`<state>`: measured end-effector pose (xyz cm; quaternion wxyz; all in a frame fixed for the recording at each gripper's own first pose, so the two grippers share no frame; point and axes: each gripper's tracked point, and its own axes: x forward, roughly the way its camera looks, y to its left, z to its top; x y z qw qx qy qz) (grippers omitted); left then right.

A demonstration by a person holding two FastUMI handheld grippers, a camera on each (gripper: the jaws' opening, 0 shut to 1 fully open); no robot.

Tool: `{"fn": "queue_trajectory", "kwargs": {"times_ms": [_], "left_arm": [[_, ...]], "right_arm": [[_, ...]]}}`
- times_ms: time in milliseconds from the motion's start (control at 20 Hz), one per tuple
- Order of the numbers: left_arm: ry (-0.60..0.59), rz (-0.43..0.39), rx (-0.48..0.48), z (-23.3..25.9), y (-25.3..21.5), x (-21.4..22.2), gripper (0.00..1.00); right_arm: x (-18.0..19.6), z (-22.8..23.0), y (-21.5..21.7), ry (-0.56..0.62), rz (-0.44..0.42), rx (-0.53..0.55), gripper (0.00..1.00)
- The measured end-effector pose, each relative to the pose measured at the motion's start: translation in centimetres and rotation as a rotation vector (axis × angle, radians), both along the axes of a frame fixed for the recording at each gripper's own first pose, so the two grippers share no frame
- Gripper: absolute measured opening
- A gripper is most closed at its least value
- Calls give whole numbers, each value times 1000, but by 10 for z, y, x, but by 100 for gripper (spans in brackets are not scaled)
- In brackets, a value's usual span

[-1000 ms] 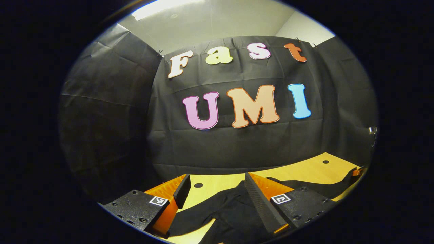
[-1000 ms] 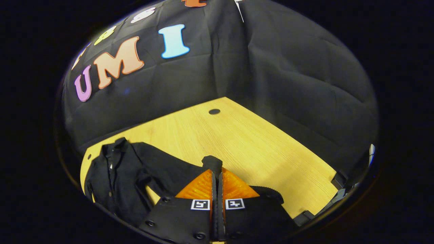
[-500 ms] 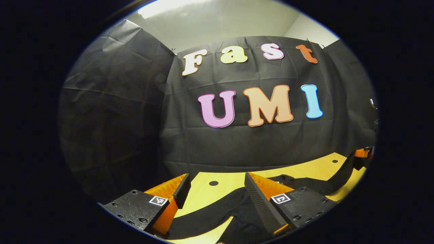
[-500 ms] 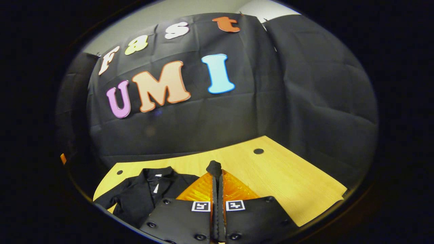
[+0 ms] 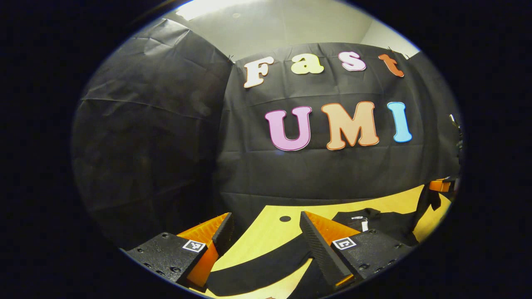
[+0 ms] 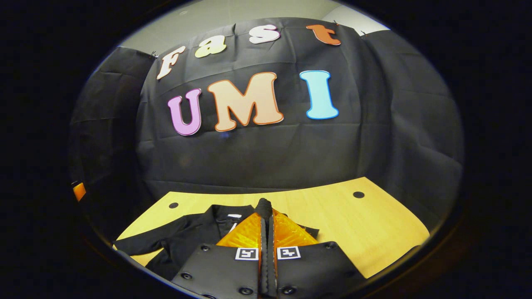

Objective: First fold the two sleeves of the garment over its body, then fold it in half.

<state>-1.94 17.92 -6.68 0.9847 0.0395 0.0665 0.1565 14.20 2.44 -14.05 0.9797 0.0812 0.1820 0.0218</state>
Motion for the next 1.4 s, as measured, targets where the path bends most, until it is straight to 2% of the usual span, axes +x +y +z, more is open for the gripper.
{"fn": "queue_trajectory", "kwargs": {"times_ms": [100,350,400,600,650,700,750,800,900,950,1100,1200,1250,1300,1350,1400], "left_arm": [[6,16,7,-2,10,-5,94],[12,50,4,-6,36,-15,94],[13,55,3,-7,41,-16,94],[26,70,-4,-14,57,-19,94],[31,72,-7,-18,61,-20,94],[37,75,-10,-20,65,-22,99],[43,78,-10,-22,69,-24,99],[51,80,-12,-25,73,-26,95],[70,80,-19,-32,77,-25,95],[84,83,-25,-37,79,-25,100],[102,89,-41,-46,89,-25,90],[136,72,-60,-59,94,-31,100],[161,61,-79,-70,94,-32,95],[191,51,-106,-81,93,-34,100],[221,46,-138,-94,93,-33,100],[264,43,-172,-109,92,-35,95]], "right_arm": [[4,2,22,-1,34,-5,0],[9,-4,91,8,154,-40,2],[10,-7,105,11,179,-49,5],[16,-24,155,44,257,-63,2],[18,-28,166,57,269,-62,2],[21,-34,177,74,281,-63,2],[23,-41,187,88,290,-66,0],[26,-46,198,101,300,-69,2],[32,-52,214,115,312,-85,2],[36,-56,222,118,314,-92,2],[45,-59,240,112,319,-90,2],[48,-46,245,63,300,-85,7],[51,-34,242,14,281,-93,36],[54,-22,234,-34,252,-113,66],[56,-10,231,-76,236,-123,95],[55,-2,228,-100,224,-124,96]]}}
